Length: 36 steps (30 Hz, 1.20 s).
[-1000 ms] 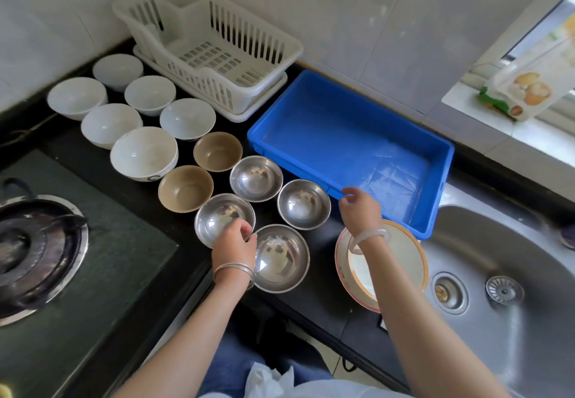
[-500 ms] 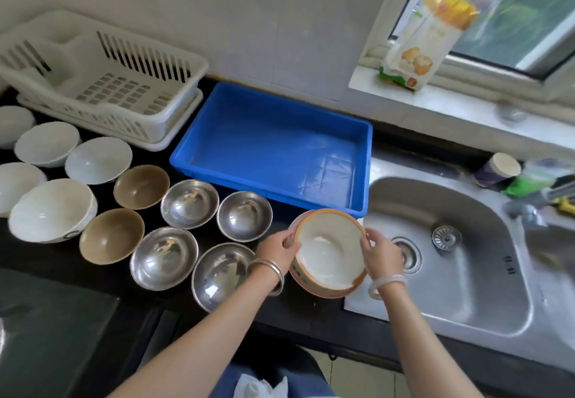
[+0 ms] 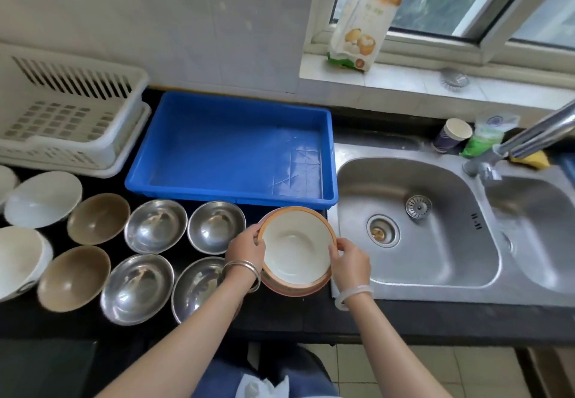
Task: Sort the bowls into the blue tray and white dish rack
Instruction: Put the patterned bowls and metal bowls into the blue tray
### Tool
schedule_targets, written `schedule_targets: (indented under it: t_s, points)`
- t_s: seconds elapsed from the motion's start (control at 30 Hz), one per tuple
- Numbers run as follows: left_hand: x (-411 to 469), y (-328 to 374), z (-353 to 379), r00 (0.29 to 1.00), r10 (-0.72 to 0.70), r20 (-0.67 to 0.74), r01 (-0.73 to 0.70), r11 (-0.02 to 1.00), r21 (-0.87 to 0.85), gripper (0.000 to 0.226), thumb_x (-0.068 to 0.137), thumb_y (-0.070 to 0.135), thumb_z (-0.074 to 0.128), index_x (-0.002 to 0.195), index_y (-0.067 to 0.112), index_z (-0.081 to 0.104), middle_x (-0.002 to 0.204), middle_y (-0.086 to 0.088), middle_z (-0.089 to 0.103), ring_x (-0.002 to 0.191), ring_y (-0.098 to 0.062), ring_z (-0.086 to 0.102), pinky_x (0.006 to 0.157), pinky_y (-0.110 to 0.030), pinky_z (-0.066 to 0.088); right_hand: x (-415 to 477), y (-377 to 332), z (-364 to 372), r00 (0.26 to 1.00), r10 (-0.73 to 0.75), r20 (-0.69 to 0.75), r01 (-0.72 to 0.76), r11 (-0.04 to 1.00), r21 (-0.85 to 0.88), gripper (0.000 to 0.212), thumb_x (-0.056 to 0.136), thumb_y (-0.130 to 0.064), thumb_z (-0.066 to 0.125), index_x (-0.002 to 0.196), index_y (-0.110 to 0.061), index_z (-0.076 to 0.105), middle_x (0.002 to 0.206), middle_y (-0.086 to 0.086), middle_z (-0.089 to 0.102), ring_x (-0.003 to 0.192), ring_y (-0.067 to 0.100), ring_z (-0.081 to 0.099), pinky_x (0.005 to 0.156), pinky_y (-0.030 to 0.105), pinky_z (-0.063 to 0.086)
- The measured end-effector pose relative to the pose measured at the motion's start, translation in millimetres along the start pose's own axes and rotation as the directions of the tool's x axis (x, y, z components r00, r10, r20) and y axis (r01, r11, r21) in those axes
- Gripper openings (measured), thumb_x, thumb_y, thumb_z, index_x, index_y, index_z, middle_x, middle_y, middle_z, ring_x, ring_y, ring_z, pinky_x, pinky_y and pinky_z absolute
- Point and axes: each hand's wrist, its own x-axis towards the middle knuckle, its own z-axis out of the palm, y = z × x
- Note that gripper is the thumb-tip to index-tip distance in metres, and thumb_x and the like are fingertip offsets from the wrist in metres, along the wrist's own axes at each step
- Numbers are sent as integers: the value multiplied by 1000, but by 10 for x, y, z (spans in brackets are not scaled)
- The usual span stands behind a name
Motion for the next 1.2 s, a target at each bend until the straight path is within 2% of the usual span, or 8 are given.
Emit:
schedule_targets:
  t_s: [0.23, 0.37, 0.53, 0.67, 0.73, 0.87, 0.97, 1.2]
  points:
    - [24, 11, -41, 999, 50, -14, -48, 994, 93, 41, 88, 4, 40, 120, 22, 59, 93, -6, 69, 80, -28, 61, 62, -31, 46, -164, -63, 62, 996, 66, -61, -61, 994, 88, 20, 94, -24, 53, 100, -12, 67, 93, -1, 56, 78, 15, 51, 71, 25, 44]
    - [8, 32, -39, 997, 66, -32, -63, 994, 93, 40, 86, 1, 40, 115, 18, 61, 92, -8, 69, 80, -29, 61, 66, -35, 51, -185, -117, 61, 995, 95, -15, -93, 990, 106, 21, 93, -21, 52, 79, -13, 66, 69, 2, 62, 62, 16, 56, 56, 20, 44]
    - [26, 116, -95, 997, 81, -13, -80, 996, 35, 40, 84, -1, 43, 114, 17, 64, 100, -5, 71, 83, -21, 61, 67, -29, 46, -210, -136, -110, 993, 111, -39, -106, 989, 103, 32, 89, -14, 55, 58, -12, 57, 50, 0, 48, 48, 13, 40, 41, 13, 30]
    - [19, 345, -138, 988, 152, 6, -152, 988, 4, 38, 81, 2, 49, 111, 18, 67, 104, 1, 72, 84, -14, 61, 65, -19, 41, -214, -141, -408, 991, 119, -60, -112, 987, 113, 24, 85, -12, 54, 66, -3, 65, 59, 14, 59, 59, 27, 48, 52, 27, 40]
    - [5, 490, -108, 982, 182, 42, -182, 983, -1, 34, 81, 4, 51, 107, 18, 68, 104, 1, 72, 89, -16, 64, 69, -20, 42, -212, -111, -586, 988, 122, -94, -110, 986, 128, 20, 83, -12, 55, 72, -1, 67, 67, 18, 66, 67, 36, 58, 61, 34, 52]
    - [-57, 727, 73, 968, 225, 113, -220, 974, -51, 26, 81, 10, 56, 100, 20, 70, 98, 2, 73, 82, -13, 60, 72, -23, 44, -223, 54, -918, 968, 181, -174, -150, 973, 176, 16, 80, -12, 57, 79, -5, 72, 79, 18, 72, 82, 36, 66, 78, 45, 56]
    - [-128, 834, 310, 949, 251, 192, -245, 968, -57, 25, 82, 11, 57, 103, 19, 69, 99, 1, 72, 81, -15, 60, 72, -27, 48, -254, 253, -1103, 953, 244, -181, -205, 956, 211, 13, 79, -12, 58, 75, -12, 70, 72, 13, 72, 77, 33, 68, 77, 47, 57]
    - [-253, 825, 837, 915, 224, 336, -231, 973, -19, 27, 82, 5, 58, 106, 15, 67, 100, -3, 71, 84, -17, 60, 77, -29, 52, -323, 758, -1212, 917, 349, -194, -314, 930, 190, 9, 82, -13, 63, 83, -10, 72, 72, 2, 66, 78, 26, 66, 74, 40, 57]
